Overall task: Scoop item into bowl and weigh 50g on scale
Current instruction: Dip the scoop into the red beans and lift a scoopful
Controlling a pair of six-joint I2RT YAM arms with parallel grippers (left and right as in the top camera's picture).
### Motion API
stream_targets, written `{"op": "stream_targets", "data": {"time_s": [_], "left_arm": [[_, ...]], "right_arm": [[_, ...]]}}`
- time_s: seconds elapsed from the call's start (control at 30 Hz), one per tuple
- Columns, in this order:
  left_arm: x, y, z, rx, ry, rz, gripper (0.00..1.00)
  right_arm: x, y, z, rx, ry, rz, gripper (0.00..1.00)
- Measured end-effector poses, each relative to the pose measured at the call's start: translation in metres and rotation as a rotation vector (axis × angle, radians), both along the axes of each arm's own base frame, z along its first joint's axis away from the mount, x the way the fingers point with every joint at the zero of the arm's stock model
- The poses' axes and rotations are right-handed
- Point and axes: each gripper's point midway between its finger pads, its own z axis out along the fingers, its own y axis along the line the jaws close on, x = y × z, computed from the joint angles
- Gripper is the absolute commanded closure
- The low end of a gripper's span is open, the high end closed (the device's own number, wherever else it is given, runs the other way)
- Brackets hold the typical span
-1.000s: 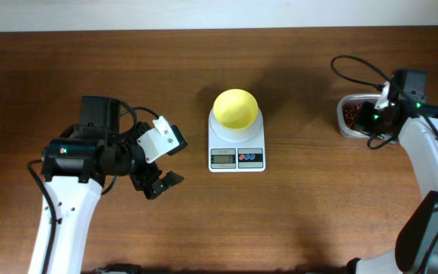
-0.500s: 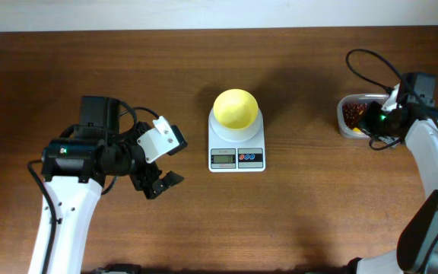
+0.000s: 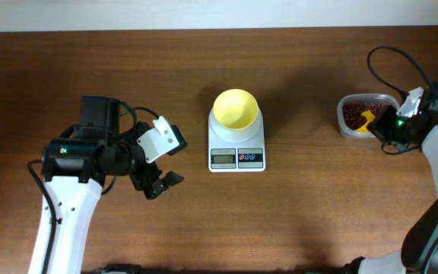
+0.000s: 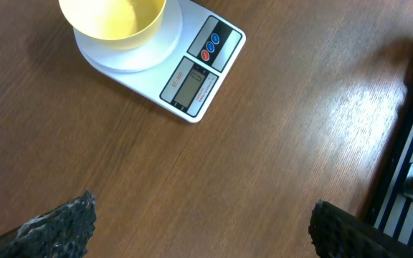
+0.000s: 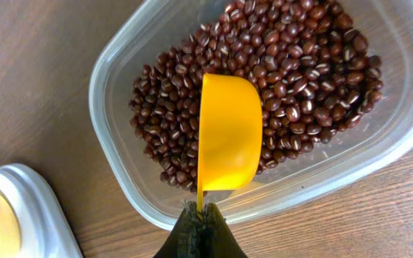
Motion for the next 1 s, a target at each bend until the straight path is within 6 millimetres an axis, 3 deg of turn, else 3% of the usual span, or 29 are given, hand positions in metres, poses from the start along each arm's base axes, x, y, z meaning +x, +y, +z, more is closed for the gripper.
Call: {"op": "stream_targets", "data": {"time_s": [0.33,0.67,1.0], "left_arm": [[0.0,0.0,0.0,0.0,0.0,0.0,0.01],[0.0,0.0,0.0,0.0,0.0,0.0,0.01],[0.0,0.0,0.0,0.0,0.0,0.0,0.01]], "right_arm": [[0.002,0.007,-0.004,0.067,-0.054,0.024,0.96],[-0.007,-0.016,0.007,0.22,-0.129,-0.037,0.96],[-0.007,-0.023,0.02,0.295,-0.205,-0.033,0.96]]}}
